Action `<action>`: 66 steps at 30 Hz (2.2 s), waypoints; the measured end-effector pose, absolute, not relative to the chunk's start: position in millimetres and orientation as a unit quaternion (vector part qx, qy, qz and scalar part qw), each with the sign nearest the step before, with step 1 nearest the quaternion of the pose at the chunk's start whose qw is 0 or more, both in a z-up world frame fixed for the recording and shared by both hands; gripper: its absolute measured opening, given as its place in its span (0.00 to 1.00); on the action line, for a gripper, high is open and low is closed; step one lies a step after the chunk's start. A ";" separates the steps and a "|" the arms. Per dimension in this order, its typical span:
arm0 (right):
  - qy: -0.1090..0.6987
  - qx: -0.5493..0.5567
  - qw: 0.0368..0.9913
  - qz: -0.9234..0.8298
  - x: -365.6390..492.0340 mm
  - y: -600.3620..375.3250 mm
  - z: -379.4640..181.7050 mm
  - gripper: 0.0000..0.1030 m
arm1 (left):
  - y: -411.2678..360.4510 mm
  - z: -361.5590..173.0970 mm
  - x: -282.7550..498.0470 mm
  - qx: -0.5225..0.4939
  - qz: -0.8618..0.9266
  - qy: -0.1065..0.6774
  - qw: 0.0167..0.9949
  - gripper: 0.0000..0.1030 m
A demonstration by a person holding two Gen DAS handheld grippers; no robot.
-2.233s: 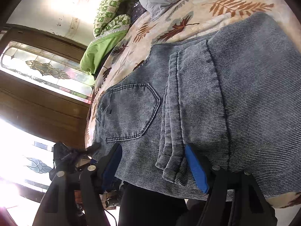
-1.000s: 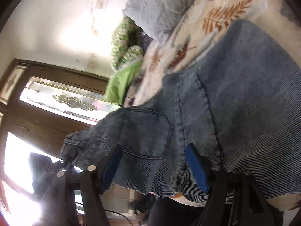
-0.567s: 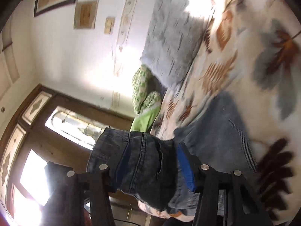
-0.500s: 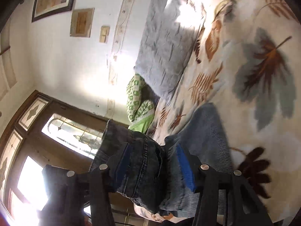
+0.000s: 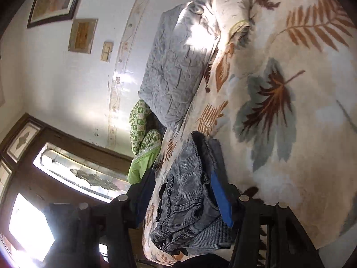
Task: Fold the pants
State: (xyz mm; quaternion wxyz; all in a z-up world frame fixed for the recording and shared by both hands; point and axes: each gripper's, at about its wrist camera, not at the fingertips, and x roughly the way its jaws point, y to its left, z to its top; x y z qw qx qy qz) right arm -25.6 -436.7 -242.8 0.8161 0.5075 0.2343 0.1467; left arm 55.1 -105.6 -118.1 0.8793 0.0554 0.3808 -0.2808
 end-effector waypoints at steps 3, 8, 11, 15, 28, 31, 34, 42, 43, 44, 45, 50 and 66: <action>0.247 0.480 0.824 0.173 -8.6 -412.6 -225.8 0.55 | -76.6 -135.9 71.1 0.069 -0.221 0.399 0.887 0.57; 0.290 0.452 0.818 0.206 31.7 -374.7 -216.7 0.55 | -54.3 -182.4 89.4 0.059 -0.176 0.465 0.865 0.56; 0.344 0.414 0.823 0.183 54.6 -356.5 -230.1 0.55 | -61.9 -198.9 86.5 0.071 -0.181 0.479 0.856 0.56; 0.399 0.408 0.809 0.141 57.9 -357.3 -266.9 0.55 | -82.1 -220.8 73.5 0.128 -0.193 0.487 0.842 0.56; 0.402 0.328 0.841 0.155 16.1 -339.8 -275.4 0.56 | -62.5 -237.3 80.5 0.089 -0.205 0.512 0.830 0.60; 0.417 0.322 0.838 0.142 25.9 -345.6 -256.1 0.56 | -57.0 -204.1 88.8 0.090 -0.196 0.479 0.851 0.59; 0.391 0.291 0.863 0.133 36.1 -348.1 -229.0 0.61 | -53.3 -171.8 107.8 0.072 -0.193 0.447 0.870 0.59; 0.372 0.269 0.880 0.121 93.7 -335.8 -205.7 0.63 | -74.3 -196.0 185.1 0.055 -0.147 0.496 0.854 0.59; 0.368 0.270 0.881 0.122 100.4 -334.3 -206.5 0.63 | -76.5 -199.3 190.0 0.050 -0.144 0.497 0.854 0.59; 0.366 0.270 0.882 0.122 105.5 -333.0 -207.6 0.63 | -79.7 -202.5 195.7 0.048 -0.140 0.497 0.855 0.59; 0.367 0.268 0.883 0.120 111.3 -331.5 -210.0 0.63 | -83.6 -204.8 200.2 0.046 -0.142 0.497 0.855 0.60; 0.386 0.267 0.877 0.103 138.1 -328.7 -233.6 0.63 | -101.0 -227.3 214.0 0.063 -0.141 0.505 0.849 0.61; 0.416 0.247 0.872 0.078 95.8 -335.4 -229.8 0.63 | -91.5 -195.7 158.3 0.113 -0.120 0.466 0.869 0.76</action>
